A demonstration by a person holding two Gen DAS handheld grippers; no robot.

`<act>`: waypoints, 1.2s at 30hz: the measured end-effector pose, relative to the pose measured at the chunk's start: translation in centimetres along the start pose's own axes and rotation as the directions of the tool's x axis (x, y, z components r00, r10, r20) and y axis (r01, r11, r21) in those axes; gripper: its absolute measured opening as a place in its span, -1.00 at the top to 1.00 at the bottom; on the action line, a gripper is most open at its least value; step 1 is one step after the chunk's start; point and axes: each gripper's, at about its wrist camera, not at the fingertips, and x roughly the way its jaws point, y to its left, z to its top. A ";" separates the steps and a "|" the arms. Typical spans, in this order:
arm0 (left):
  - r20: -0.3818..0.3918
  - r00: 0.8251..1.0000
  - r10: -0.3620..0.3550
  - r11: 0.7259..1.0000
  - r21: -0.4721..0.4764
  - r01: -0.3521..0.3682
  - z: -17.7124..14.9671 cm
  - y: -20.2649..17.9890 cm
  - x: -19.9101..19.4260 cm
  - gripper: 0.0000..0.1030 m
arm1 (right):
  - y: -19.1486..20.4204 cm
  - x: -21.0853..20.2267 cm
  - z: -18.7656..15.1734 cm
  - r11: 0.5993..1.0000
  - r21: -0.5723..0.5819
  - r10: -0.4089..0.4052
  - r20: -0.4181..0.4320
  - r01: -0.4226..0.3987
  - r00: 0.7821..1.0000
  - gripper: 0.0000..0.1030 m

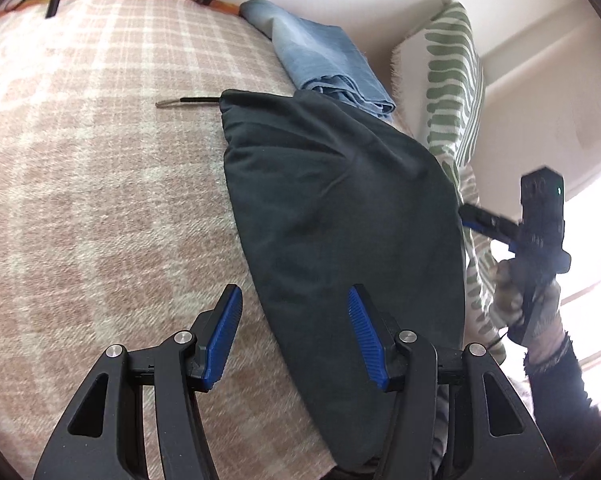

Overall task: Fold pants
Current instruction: 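Fold the gripped trouser half over the elastic waistband with the right tool, then grasp the folded trousers with the left tool while the right tool holds them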

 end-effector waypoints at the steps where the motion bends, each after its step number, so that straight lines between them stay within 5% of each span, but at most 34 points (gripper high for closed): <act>1: -0.006 1.000 -0.006 1.000 -0.012 0.006 0.1 0.0 0.3 -0.05 | 0.0 0.3 0.0 1.000 -0.005 -0.006 -0.010 0.005 1.000 -0.66; 8: -0.019 1.000 0.002 0.999 -0.040 -0.003 0.7 0.1 1.5 -0.05 | -1.5 2.9 0.4 1.000 0.013 0.015 -0.091 -0.014 0.996 -0.66; 18: 0.000 1.000 -0.022 0.998 -0.050 0.022 2.0 -0.2 2.9 -0.05 | -4.4 5.0 -0.3 0.973 0.101 0.217 -0.110 -0.206 0.970 -0.77; 21: 0.009 1.000 -0.024 0.998 -0.049 0.025 2.4 -0.3 3.1 -0.03 | -4.3 5.2 -0.6 0.953 0.130 0.288 -0.123 -0.272 0.950 -0.49; 24: 0.012 1.000 -0.012 1.000 -0.029 0.012 2.6 -0.9 3.6 0.02 | -3.6 5.3 -0.7 0.965 0.101 0.254 -0.126 -0.242 0.959 -0.33; 31: 0.030 0.999 0.041 0.998 0.041 -0.043 3.0 -2.4 4.7 0.64 | -1.9 3.8 -0.5 0.984 0.035 0.179 -0.095 -0.176 0.979 0.23; 36: 0.037 0.998 0.051 0.997 0.063 -0.054 3.0 -2.8 4.9 0.64 | -1.7 3.7 -0.5 0.987 -0.015 0.160 -0.105 -0.163 0.982 0.13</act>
